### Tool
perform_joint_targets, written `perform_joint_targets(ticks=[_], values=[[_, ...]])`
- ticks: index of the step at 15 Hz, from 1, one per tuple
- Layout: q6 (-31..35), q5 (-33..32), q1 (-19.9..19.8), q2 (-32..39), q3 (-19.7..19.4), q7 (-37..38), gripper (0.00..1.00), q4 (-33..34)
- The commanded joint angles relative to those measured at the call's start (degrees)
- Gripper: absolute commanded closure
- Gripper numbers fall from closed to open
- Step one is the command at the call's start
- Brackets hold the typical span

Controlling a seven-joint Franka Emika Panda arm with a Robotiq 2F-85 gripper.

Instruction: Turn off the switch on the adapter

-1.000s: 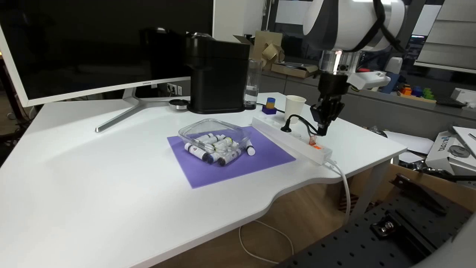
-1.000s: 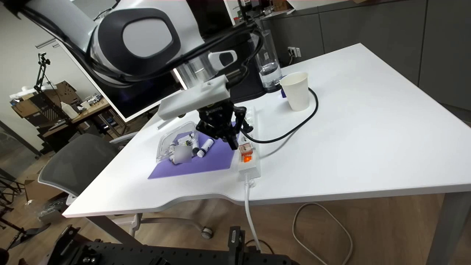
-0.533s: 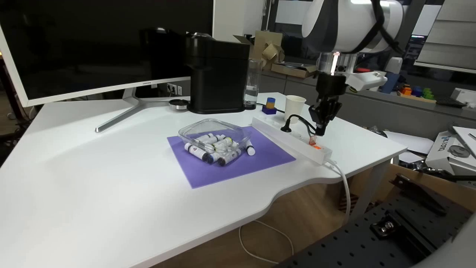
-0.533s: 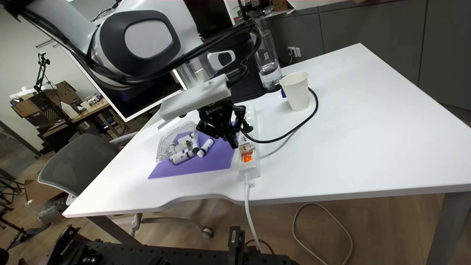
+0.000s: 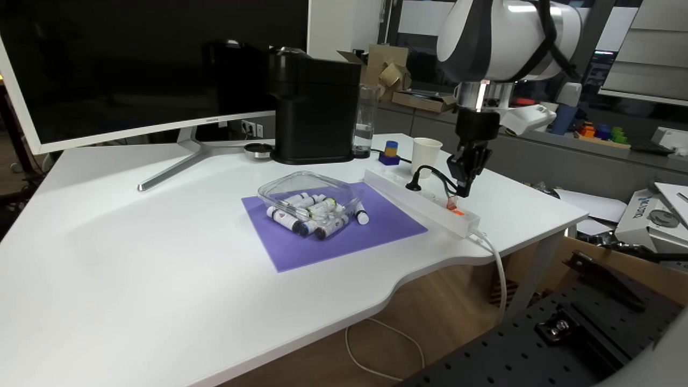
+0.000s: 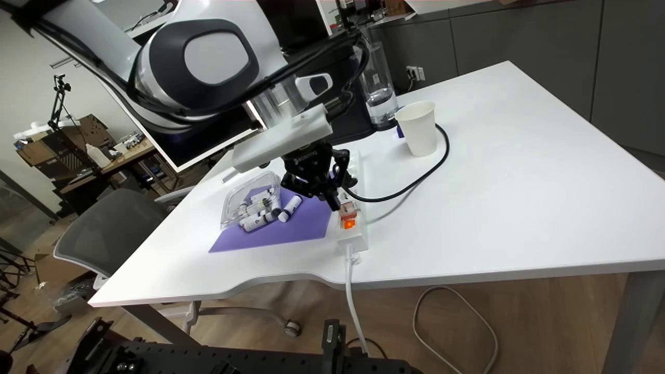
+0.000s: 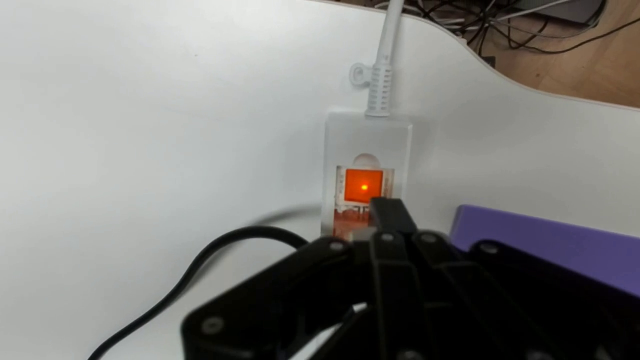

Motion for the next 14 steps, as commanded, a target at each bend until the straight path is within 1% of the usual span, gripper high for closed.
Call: perform_joint_targets(ticks=[1, 5, 9, 11, 14], values=[[0.3, -1.5, -1.1, 1.5, 0.6, 0.7, 1.00, 1.2], [0.7, -1.9, -1.1, 3.2, 0.3, 1.1, 1.00, 1.6], [1.7, -1.3, -2.2, 5.9, 0.8, 0.8, 1.00, 3.0], [1.9, -1.1, -2.9, 7.0, 1.3, 0.7, 1.00, 3.8], [2.6, -0.4, -4.4, 8.5, 3.1, -0.3, 1.00, 4.7]])
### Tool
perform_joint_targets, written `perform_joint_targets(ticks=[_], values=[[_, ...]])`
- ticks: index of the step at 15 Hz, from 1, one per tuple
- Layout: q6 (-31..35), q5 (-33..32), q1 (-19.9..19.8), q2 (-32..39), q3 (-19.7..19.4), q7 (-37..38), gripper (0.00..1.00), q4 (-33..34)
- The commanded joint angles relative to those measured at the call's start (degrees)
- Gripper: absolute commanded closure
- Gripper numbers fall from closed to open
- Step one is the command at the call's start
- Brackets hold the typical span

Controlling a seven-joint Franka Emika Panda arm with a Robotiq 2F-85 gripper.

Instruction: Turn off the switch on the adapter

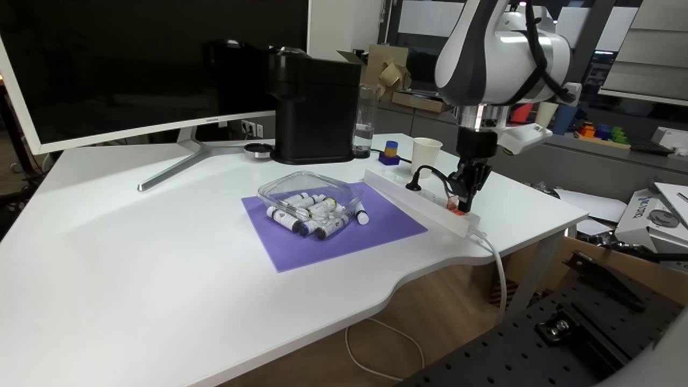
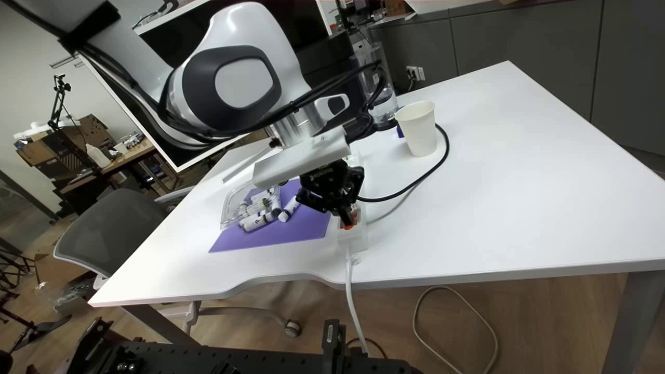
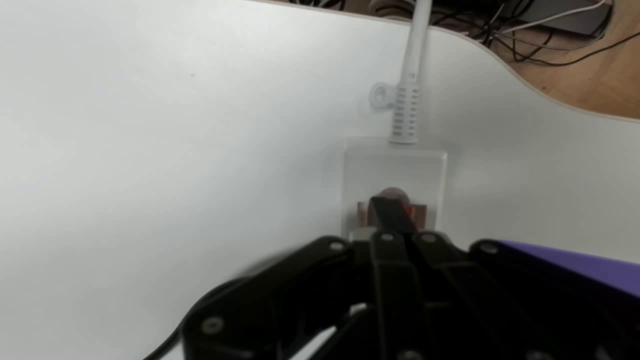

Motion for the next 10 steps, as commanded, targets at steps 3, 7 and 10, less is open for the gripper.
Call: perform_joint_targets(ticks=[3, 7, 10], values=[[0.6, 0.3, -3.7, 2.3, 4.5, -1.5, 1.00, 2.3], [1.0, 0.6, -5.1, 1.7, 6.2, -3.2, 1.00, 2.1], [0.4, 1.0, -5.7, 2.0, 6.8, -4.0, 1.00, 2.3]])
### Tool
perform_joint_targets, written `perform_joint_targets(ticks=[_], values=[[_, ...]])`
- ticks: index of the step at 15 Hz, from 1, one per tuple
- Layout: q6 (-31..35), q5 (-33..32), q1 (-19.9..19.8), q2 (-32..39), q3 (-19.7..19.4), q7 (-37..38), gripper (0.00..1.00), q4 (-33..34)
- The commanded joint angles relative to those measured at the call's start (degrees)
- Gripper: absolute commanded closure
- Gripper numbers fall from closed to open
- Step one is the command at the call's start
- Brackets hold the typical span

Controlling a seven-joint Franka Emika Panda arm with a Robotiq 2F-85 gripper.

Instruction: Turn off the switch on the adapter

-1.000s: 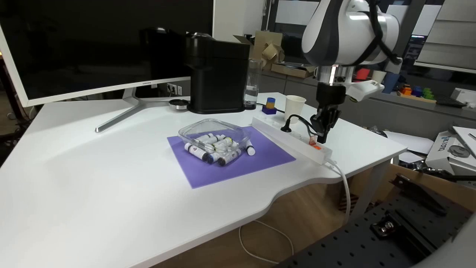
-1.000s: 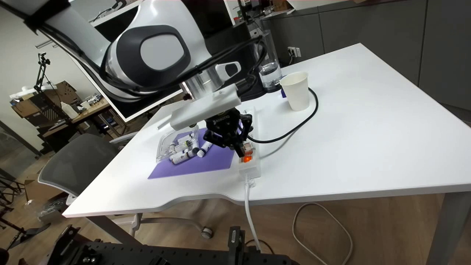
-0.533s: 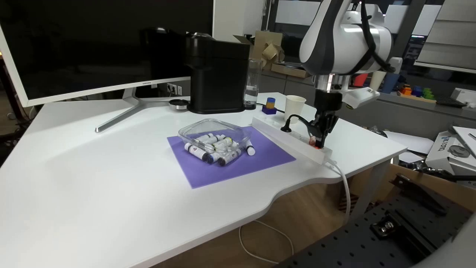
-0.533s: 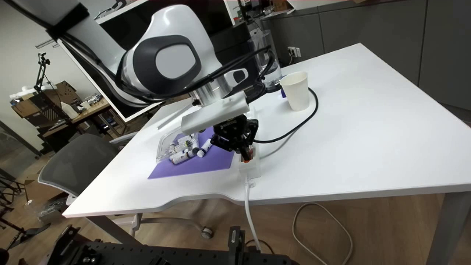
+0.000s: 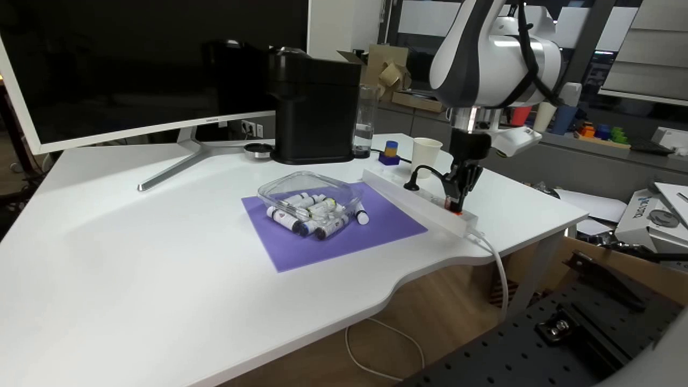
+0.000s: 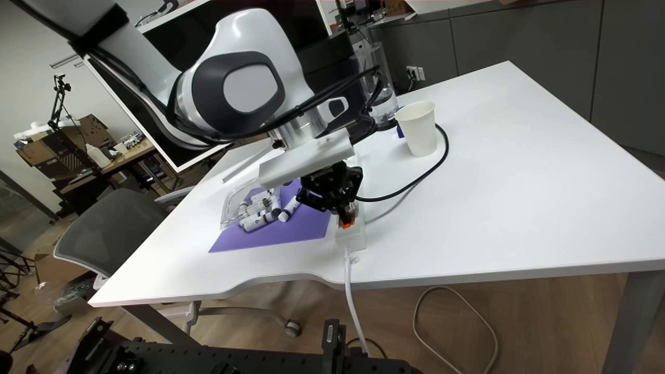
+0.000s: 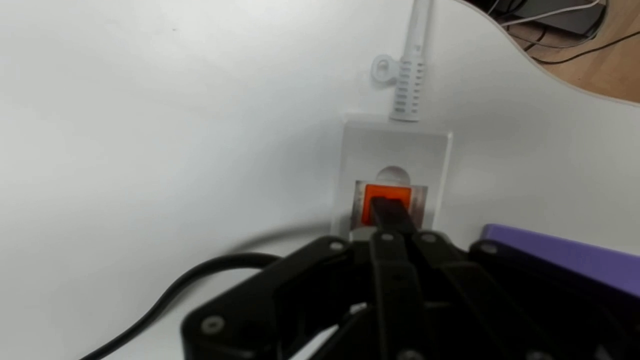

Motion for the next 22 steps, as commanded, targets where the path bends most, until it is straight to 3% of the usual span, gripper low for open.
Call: perform_joint_targets(ticks=[1, 5, 9, 13, 16, 22], values=[[0.0, 0.8, -1.2, 0.9, 1.5, -1.2, 1.00, 0.8], [2.8, 0.5, 0.3, 2.4, 0.5, 1.8, 1.00, 0.0], [7.9, -3.0, 5.3, 4.1, -4.2, 9.7, 1.00, -1.1], [6.5, -6.1, 9.5, 3.6, -7.4, 15.8, 1.00, -1.6], [1.8, -5.1, 8.2, -2.4, -5.4, 13.8, 1.00, -3.6], [-4.4, -8.8, 10.7, -17.6, -5.5, 12.5, 1.00, -9.3]])
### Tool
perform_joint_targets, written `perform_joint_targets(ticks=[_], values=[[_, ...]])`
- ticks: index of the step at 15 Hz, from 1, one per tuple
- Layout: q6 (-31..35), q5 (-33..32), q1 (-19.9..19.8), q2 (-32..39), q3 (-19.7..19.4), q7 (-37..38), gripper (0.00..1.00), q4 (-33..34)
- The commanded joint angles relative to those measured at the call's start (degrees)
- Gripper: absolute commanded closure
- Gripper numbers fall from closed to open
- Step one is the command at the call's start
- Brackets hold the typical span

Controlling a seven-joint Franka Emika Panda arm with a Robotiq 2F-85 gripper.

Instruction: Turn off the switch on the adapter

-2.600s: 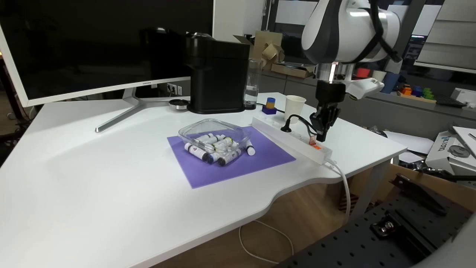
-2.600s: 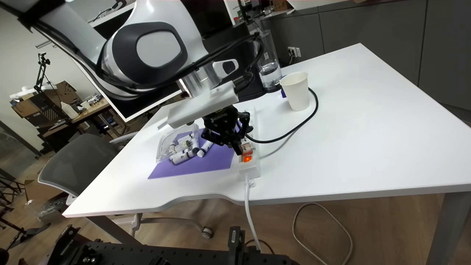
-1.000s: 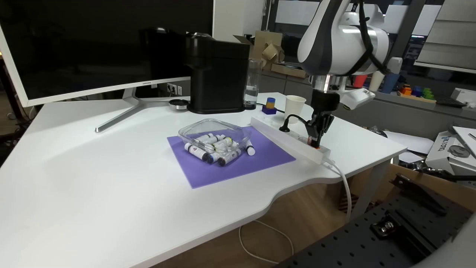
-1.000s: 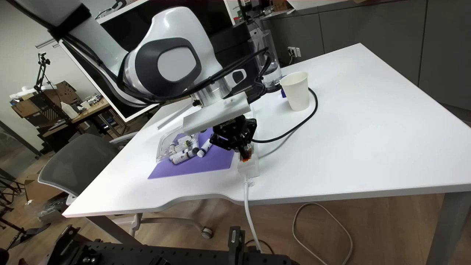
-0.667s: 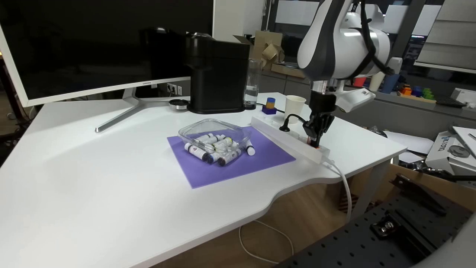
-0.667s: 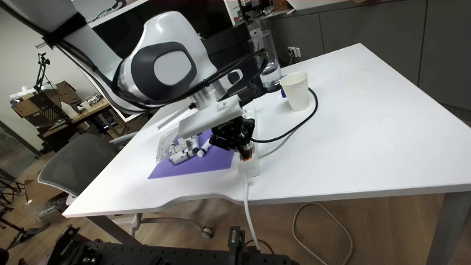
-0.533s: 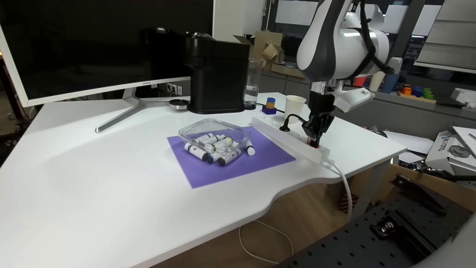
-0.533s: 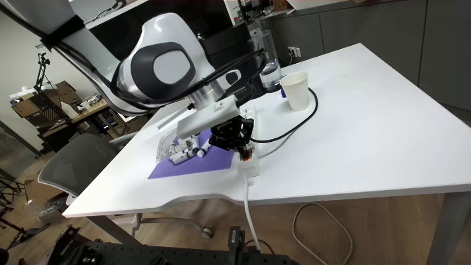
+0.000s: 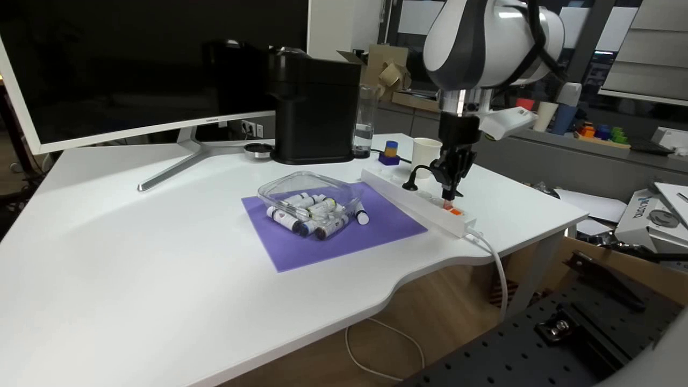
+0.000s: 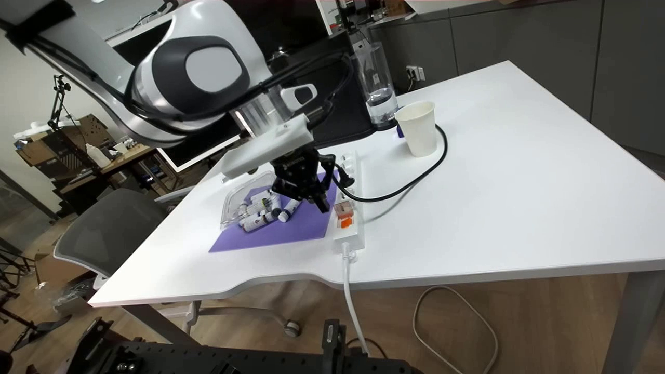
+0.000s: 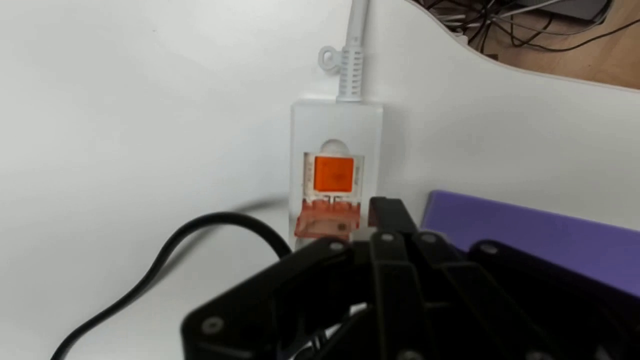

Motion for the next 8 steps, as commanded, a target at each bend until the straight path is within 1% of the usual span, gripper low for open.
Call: perform_joint_targets(ticks=[1, 2, 3, 5, 6, 7, 8], values=[[-3.8, -2.9, 1.2, -12.8, 0.2, 0.6, 0.91, -5.1], [-4.5, -2.1, 1.3, -15.3, 0.7, 0.3, 0.73, -5.5], [-5.3, -2.4, 1.6, -17.3, 0.8, 0.7, 0.67, -5.5], [-8.4, -0.3, 2.2, -20.6, 1.2, 0.7, 0.54, -5.0], [-10.0, 0.5, 2.5, -22.0, 1.2, 0.6, 0.46, -4.7], [-11.5, 1.1, 2.8, -23.0, 1.2, 0.6, 0.41, -4.4], [-12.8, 2.0, 3.1, -23.8, 1.0, 0.8, 0.32, -4.1]])
